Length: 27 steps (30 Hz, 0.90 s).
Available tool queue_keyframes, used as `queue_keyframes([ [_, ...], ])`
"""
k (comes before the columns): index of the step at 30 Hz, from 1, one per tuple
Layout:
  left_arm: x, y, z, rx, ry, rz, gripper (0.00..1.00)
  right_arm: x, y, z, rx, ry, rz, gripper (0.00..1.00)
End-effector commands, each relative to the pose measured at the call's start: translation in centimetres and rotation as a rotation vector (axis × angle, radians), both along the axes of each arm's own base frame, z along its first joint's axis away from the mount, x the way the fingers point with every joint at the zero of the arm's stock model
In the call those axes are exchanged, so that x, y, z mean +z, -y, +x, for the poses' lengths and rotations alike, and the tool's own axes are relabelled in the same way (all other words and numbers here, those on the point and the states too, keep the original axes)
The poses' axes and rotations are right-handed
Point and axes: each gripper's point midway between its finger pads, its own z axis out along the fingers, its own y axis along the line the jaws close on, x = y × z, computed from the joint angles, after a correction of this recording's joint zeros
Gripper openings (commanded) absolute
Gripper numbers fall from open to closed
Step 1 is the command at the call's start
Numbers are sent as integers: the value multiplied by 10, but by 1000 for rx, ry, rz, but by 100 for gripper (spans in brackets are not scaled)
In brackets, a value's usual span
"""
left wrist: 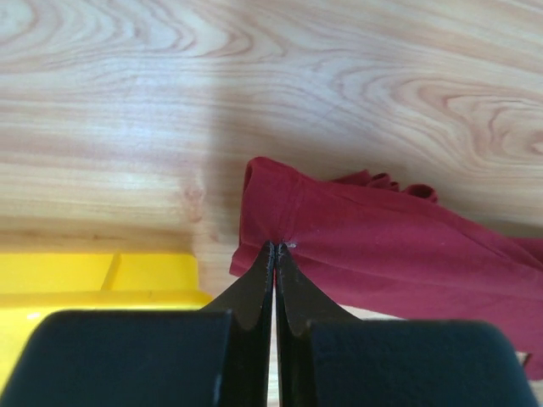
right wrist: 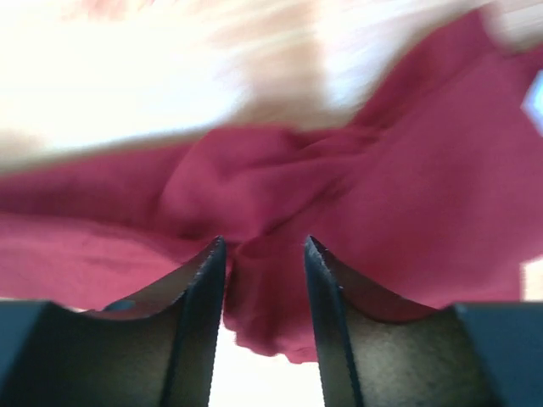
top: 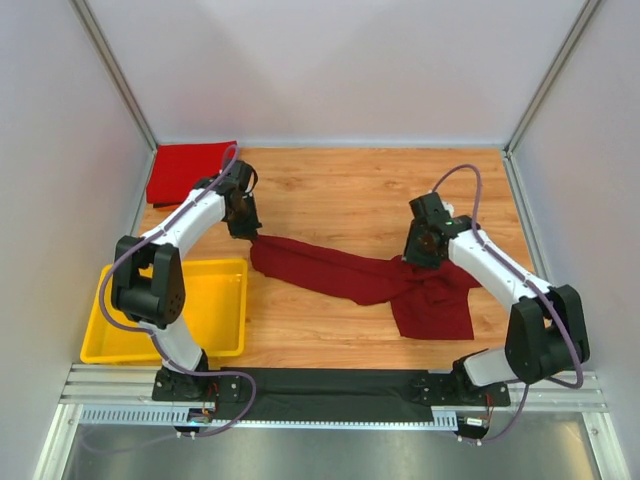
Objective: Fold and stack the t-shirts
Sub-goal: Flatten the tshirt out
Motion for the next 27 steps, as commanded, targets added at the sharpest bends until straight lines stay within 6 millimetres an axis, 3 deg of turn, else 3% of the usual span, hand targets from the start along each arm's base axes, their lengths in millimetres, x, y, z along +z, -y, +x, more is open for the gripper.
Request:
queue_keyframes([
  [1,10,-14,1,18,16,70,0,42,24,25,-60,131,67,45],
  [4,0,-22,-2,35,-15,109,0,46,65,35,-168,136,46,45],
  [7,1,-20,-1,32,-17,97,0,34,76,35,-198,75,51,45],
  [11,4,-16,-2,25,-6,75,0,13,59,16,-176,27,128,41],
  [15,7,-11,-7,6,7,43,0,-15,26,-34,-157,-59,227,39],
  [18,15,-11,-7,3,35,32,0,-32,28,-61,-193,-97,207,40],
  [23,19,-6,-3,-3,45,11,0,-7,42,-61,-215,-33,156,43],
  [24,20,-6,-3,-3,48,10,0,6,48,-52,-229,12,128,44],
  [27,21,-7,-4,-4,51,10,0,18,60,-35,-233,55,94,45],
])
